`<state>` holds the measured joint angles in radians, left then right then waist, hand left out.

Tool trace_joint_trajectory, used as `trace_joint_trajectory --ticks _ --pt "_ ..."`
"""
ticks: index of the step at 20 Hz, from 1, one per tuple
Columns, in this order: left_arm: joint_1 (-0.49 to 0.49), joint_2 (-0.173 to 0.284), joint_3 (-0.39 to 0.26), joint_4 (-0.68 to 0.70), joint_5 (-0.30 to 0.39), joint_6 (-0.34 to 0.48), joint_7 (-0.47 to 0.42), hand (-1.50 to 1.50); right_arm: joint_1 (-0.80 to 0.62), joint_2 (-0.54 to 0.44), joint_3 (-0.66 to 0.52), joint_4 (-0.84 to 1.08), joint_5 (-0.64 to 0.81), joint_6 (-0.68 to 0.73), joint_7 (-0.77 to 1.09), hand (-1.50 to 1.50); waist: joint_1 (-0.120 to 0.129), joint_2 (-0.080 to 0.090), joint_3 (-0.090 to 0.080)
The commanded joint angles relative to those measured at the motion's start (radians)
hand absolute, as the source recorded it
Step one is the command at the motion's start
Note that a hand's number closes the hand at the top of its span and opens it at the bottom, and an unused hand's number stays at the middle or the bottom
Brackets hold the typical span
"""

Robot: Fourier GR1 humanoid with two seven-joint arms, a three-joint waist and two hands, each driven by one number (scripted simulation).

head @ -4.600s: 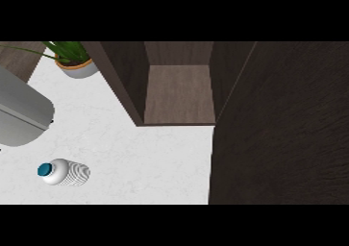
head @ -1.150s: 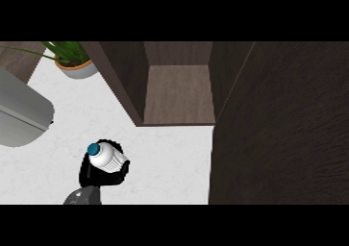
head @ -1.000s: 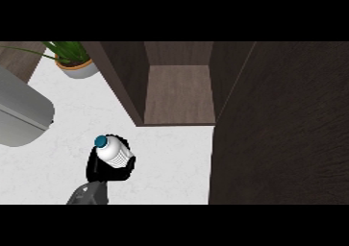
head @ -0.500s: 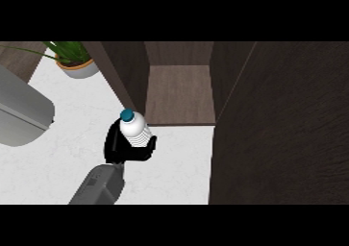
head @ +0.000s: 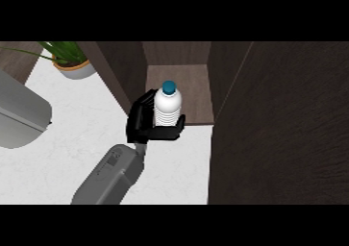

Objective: Pick up the bottled water, place it into the cabinet and close the cabinet

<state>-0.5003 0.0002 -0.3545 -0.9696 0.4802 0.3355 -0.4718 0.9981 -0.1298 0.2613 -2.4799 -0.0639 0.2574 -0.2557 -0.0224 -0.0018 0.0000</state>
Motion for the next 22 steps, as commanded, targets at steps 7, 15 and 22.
trace_joint_trajectory --ticks 7,15,22 --pt "-0.341 0.000 -0.059 0.217 0.046 0.218 0.136 1.50 -0.054 -0.015 -0.095 -0.035 -0.131 0.022 0.034 -1.50 -0.018 0.009 0.000" --pt "-0.480 0.000 0.014 0.509 0.070 0.176 0.061 1.50 -0.062 -0.010 -0.115 -0.020 -0.131 0.053 0.017 -1.50 -0.033 0.017 0.000" --pt "-0.560 0.000 0.015 0.704 0.006 0.298 0.081 1.50 -0.053 -0.023 -0.160 -0.004 -0.180 0.088 -0.010 -1.50 -0.046 0.020 0.001"
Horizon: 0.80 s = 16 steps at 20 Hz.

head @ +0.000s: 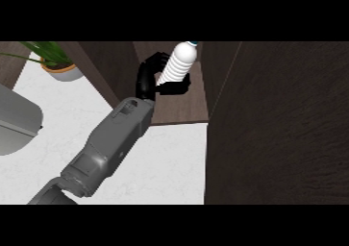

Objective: Pick up the bottled water, place it into the cabinet and close the cabinet

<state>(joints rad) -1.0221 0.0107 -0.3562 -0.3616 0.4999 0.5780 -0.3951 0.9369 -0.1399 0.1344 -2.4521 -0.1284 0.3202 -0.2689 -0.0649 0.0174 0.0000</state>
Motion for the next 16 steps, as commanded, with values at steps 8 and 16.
trace_joint_trajectory --ticks 8,16 --pt "-0.072 0.022 0.114 0.195 0.026 0.033 -0.108 1.50 -0.022 -0.009 -0.035 -0.043 -0.097 0.027 0.026 -1.50 -0.024 0.018 -0.002" --pt "-0.166 0.027 0.082 0.269 -0.035 0.145 -0.127 -1.50 0.010 -0.014 -0.021 -0.054 -0.087 0.057 0.031 -1.50 -0.042 0.020 -0.002"
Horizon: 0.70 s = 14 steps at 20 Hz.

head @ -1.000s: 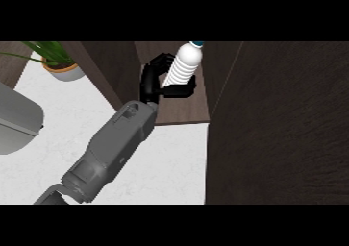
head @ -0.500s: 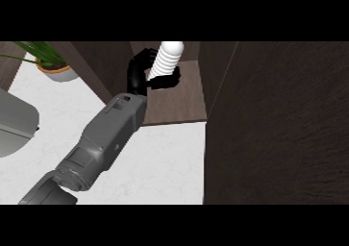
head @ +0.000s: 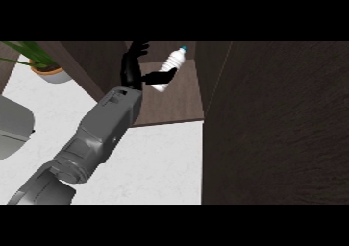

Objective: Pick up the bottled water, place it into the cabinet and close the cabinet

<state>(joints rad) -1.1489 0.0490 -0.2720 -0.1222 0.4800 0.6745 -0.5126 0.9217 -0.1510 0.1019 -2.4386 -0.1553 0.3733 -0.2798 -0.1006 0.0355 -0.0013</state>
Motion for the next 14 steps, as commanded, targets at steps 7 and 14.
trace_joint_trajectory --ticks 7,14 --pt "-0.027 0.008 -0.006 0.039 -0.029 -0.074 -0.042 -1.50 0.039 -0.002 0.022 -0.064 -0.064 0.024 0.037 -1.50 0.000 0.001 -0.001" --pt "-0.050 -0.008 0.088 -0.067 0.049 -0.217 -0.164 -1.50 0.022 -0.002 0.004 0.004 -0.055 0.046 -0.014 -1.50 0.025 -0.010 0.000"
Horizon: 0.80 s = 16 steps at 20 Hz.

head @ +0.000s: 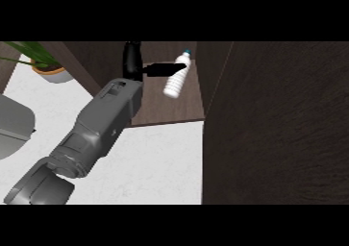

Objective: Pick up the bottled water, place it into the cabinet and close the cabinet

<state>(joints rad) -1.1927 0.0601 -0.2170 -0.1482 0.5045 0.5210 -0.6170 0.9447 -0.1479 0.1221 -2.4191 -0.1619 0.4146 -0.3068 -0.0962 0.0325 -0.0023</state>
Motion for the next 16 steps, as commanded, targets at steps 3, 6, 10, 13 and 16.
trace_joint_trajectory --ticks 3,6,10,13,16 --pt "-0.012 -0.058 0.035 -0.047 0.028 -0.109 -0.070 -1.50 0.009 0.002 0.028 -0.079 -0.059 0.000 0.053 -1.50 0.025 -0.008 0.001" --pt "-0.013 -0.048 0.050 -0.051 0.029 -0.143 -0.069 -1.50 0.084 -0.006 0.033 -0.140 -0.065 0.002 0.081 -1.50 0.043 -0.020 0.001" --pt "0.051 -0.059 0.049 -0.091 0.041 -0.159 -0.088 -1.50 0.055 0.020 0.035 -0.077 -0.019 -0.002 0.035 -1.50 0.055 -0.027 0.002" --pt "0.033 -0.060 0.049 -0.101 0.027 -0.145 -0.052 -1.50 0.051 0.018 0.054 -0.144 -0.033 -0.031 0.112 -1.50 0.069 -0.028 0.002" --pt "0.150 -0.060 -0.008 -0.217 0.059 -0.151 -0.054 -1.50 0.095 0.040 0.097 -0.164 0.012 -0.046 0.107 -1.50 0.073 -0.039 0.001"
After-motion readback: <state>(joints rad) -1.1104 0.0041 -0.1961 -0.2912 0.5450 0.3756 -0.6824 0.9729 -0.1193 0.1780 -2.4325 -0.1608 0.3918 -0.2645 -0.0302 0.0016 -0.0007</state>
